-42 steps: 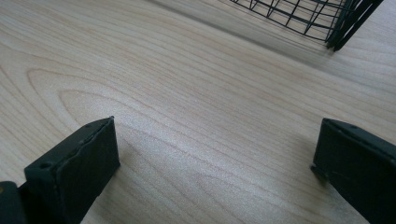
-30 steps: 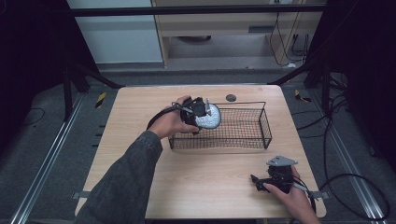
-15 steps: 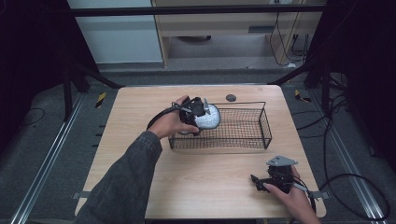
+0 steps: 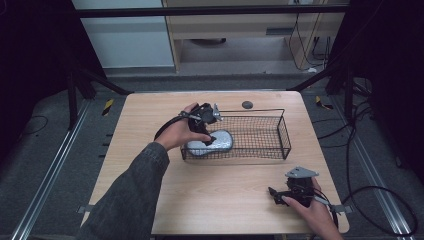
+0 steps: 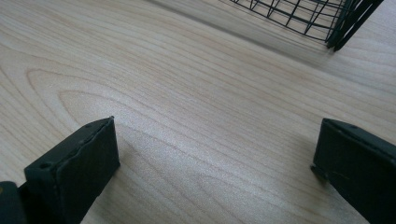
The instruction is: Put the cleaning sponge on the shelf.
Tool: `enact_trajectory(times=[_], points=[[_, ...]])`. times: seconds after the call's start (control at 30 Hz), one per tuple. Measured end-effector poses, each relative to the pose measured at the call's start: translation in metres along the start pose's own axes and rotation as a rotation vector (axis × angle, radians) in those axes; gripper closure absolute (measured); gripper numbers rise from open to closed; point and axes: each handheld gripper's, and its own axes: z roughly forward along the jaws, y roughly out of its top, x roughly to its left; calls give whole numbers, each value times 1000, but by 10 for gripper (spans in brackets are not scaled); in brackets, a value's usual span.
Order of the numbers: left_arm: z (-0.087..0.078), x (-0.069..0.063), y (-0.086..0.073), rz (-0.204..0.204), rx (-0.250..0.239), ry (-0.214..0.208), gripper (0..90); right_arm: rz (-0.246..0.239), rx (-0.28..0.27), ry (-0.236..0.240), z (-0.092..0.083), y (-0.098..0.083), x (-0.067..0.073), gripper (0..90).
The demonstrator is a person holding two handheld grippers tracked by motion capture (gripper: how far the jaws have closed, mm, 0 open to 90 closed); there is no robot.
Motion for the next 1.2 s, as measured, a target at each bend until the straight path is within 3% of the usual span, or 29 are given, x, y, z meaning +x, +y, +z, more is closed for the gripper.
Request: enact_trajectory(times=[0.47,0.8,0.97,1.2], points=[[-15,-12,3,-13,-60,2,53,-1,1,0,0,0,0,3],[-18,-25,2,-20,-75,8,51,-1,-1,-1,0,0,0,3],[-24,-30,3,-41,-113,20,51,2,1,-2,0,0,0,3],[-28,-45,2,-57,-136,7,51,5,-1,0,0,0,0,3]])
